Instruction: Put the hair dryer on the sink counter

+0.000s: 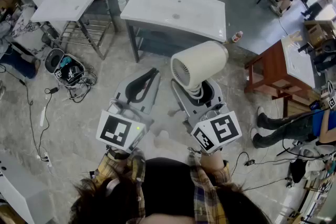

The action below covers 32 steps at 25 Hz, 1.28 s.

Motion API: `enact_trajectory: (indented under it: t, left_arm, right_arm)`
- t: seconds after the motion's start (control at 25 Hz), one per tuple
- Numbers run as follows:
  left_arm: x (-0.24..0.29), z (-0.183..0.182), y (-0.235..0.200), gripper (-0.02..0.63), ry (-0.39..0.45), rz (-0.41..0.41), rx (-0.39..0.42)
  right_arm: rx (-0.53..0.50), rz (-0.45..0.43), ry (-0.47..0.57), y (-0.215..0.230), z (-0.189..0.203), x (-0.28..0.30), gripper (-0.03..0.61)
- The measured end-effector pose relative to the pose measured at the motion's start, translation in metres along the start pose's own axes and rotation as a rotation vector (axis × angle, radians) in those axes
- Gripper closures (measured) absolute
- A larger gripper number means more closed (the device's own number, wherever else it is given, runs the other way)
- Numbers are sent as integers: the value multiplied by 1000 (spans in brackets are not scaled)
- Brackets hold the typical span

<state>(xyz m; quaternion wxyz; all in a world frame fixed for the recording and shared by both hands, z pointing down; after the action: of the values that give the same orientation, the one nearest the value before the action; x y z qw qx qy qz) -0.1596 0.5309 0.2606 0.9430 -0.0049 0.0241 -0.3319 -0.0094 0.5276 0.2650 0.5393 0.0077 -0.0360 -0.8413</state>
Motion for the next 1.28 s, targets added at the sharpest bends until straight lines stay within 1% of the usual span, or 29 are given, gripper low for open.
enact_trajectory:
  t: [0.2, 0.44, 0.6, 0.76, 0.88, 1.08, 1.28]
  left_arm:
    - [2, -3, 0, 580, 11, 13, 6]
    - [2, -6, 7, 581, 25, -7, 14]
    - [6, -7, 19, 581, 48, -15, 27]
    - [7, -6, 31, 581, 49, -23, 42]
    - [11, -7, 32, 581, 52, -27, 53]
    - [19, -6, 15, 580, 55, -45, 40]
    - [34, -2, -28, 581, 53, -43, 37]
  right_arm:
    - [7, 3, 4, -1, -1, 1, 325]
    - [5, -8, -4, 6, 2, -5, 324]
    - [10, -29, 11, 12, 1, -16, 324]
    - [16, -42, 25, 20, 2, -27, 324]
    - [24, -44, 29, 27, 2, -29, 324]
    - [25, -48, 15, 34, 3, -14, 324]
    - [20, -38, -1, 41, 8, 29, 324]
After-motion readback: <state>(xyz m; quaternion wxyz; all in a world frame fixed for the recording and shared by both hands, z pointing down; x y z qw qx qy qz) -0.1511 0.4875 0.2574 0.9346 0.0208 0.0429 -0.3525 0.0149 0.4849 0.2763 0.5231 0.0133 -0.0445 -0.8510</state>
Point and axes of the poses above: the fingertips, and each gripper's own axes: x forward along the fingers, y to its right, z out of its underside, the point moved 7 cm from there along -x, backward along the fingers, and after that the axes turned 14 degrees about z, right-handed, at the moved point
